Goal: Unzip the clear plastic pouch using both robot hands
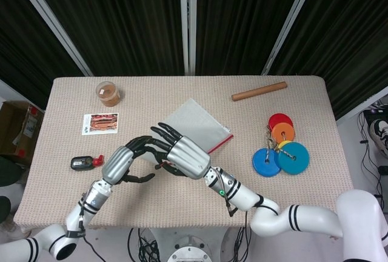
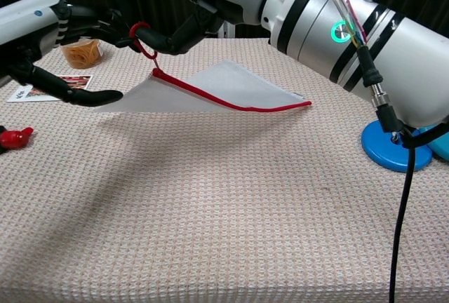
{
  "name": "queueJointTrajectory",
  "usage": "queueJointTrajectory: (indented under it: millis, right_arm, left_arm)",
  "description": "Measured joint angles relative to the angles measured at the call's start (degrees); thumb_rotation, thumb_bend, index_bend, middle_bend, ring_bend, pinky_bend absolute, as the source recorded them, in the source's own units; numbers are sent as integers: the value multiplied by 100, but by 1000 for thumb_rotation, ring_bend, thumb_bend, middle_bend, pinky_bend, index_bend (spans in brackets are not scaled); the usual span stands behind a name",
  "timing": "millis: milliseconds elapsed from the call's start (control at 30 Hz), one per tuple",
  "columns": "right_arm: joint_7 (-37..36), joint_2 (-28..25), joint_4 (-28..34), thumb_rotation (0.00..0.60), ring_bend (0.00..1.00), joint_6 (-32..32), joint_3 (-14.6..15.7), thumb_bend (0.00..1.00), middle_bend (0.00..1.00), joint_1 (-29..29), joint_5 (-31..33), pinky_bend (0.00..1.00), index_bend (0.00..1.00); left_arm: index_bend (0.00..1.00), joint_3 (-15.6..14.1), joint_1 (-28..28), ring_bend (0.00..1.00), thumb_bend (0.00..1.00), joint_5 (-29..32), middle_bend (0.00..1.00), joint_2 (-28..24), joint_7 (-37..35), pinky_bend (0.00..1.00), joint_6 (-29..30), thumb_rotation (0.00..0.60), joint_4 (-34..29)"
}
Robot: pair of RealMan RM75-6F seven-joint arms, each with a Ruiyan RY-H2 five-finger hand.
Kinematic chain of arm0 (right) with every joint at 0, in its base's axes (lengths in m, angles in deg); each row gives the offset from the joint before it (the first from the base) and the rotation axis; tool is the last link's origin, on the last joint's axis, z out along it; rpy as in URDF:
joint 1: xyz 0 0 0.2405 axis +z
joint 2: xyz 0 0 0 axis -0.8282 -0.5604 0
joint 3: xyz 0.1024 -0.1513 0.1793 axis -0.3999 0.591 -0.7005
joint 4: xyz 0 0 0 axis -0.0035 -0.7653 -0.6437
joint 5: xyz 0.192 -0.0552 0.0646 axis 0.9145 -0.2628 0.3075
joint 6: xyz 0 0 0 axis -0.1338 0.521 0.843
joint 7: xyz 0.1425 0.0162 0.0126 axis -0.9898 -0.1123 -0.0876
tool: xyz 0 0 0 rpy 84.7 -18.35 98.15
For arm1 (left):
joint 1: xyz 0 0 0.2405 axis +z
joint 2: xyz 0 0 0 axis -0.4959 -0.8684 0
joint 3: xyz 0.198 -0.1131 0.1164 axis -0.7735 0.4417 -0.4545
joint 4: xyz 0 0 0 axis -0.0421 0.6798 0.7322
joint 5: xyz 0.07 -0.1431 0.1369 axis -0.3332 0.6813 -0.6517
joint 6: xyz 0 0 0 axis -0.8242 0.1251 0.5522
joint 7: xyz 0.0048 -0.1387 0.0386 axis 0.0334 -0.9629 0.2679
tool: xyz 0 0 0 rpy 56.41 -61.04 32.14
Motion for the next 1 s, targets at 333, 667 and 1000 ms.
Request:
queueJointTrajectory:
  millis: [333, 667, 1000]
  right_arm:
    - [-104, 147, -157, 600, 0, 44, -52, 524, 199, 94, 91, 23, 768]
    - [-183, 160, -205, 600, 0, 76, -28, 524, 200, 131, 118, 21, 768]
    - [-242, 163, -255, 600, 0, 77, -15, 525, 199, 160, 169, 20, 768]
  left_arm:
    - [458, 90, -94, 122, 287, 417, 170, 437, 566, 171, -88, 600, -132]
    - [513, 178, -114, 122, 343, 810, 193, 714, 937, 171, -116, 600, -91]
    - [584, 136, -135, 126, 371, 823, 236, 768, 843, 172, -78, 600, -38]
